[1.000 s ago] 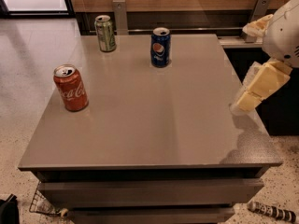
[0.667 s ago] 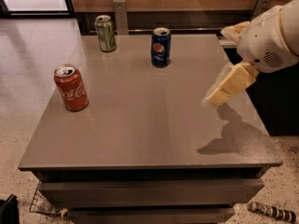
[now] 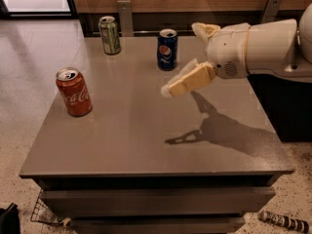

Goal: Pick coke can

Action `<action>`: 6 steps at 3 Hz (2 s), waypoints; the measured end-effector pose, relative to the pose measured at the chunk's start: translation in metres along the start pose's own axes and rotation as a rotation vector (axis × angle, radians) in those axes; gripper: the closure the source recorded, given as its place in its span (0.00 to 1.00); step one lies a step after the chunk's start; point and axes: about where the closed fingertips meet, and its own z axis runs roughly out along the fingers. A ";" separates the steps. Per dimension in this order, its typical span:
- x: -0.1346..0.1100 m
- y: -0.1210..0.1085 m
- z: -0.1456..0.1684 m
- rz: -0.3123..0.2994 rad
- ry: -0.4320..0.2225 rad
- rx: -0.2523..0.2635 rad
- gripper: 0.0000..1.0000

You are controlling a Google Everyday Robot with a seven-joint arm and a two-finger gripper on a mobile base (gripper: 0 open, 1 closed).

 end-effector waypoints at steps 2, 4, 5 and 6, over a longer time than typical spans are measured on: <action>-0.051 0.019 0.043 0.053 -0.319 -0.012 0.00; -0.036 0.030 0.076 0.082 -0.277 -0.056 0.00; -0.023 0.049 0.119 0.093 -0.244 -0.100 0.00; -0.019 0.066 0.151 0.087 -0.243 -0.138 0.00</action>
Offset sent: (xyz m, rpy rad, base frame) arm -0.0010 0.0720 0.0265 0.4086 -0.1019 0.0709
